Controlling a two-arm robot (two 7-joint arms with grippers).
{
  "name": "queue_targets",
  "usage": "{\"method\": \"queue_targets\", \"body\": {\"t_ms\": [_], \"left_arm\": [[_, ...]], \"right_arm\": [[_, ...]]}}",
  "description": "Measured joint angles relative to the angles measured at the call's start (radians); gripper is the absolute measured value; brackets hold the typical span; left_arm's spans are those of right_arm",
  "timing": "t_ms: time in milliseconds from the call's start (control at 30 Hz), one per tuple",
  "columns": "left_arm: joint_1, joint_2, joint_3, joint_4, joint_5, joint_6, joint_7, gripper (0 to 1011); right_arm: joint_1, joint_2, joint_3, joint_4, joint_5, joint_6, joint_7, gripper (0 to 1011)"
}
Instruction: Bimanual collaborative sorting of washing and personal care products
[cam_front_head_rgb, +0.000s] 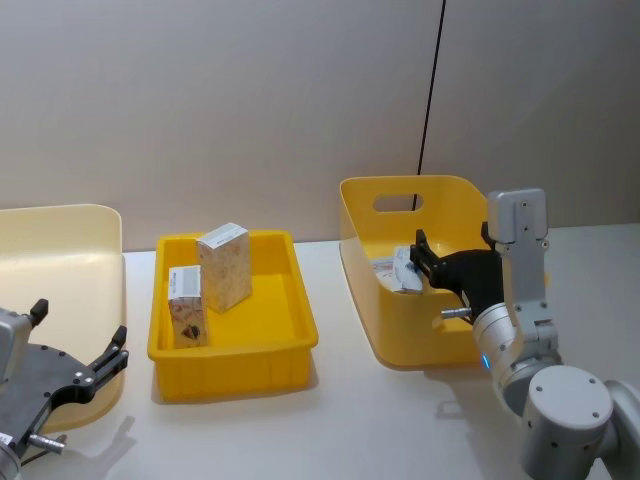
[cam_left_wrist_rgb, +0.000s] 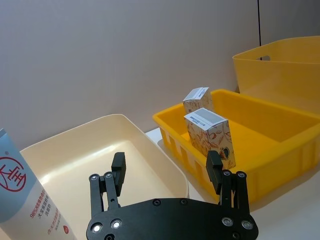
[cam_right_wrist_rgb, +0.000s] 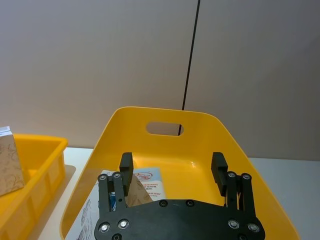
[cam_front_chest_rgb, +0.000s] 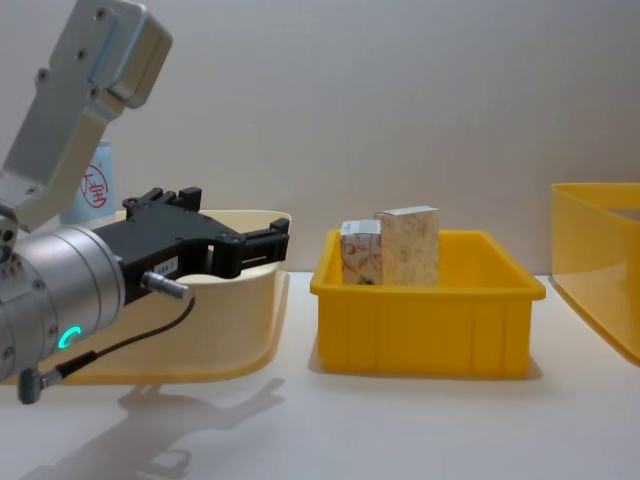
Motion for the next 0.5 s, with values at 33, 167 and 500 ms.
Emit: {"method": "queue_targets", "body": {"t_ms": [33, 167, 500], "left_arm": [[0.000, 0.000, 0.000, 0.000, 0.000, 0.000, 0.000, 1003], [0.000, 0.000, 0.000, 0.000, 0.000, 0.000, 0.000, 1003], [0.000, 0.000, 0.000, 0.000, 0.000, 0.000, 0.000, 1003]], "right_arm": [[0.000, 0.000, 0.000, 0.000, 0.000, 0.000, 0.000, 968], [0.000, -0.001, 0.001, 0.001, -0.001, 0.002, -0.001, 1001], [-0.002, -0.005, 0.007, 0.005, -0.001, -0.055, 0.009, 1001]]}}
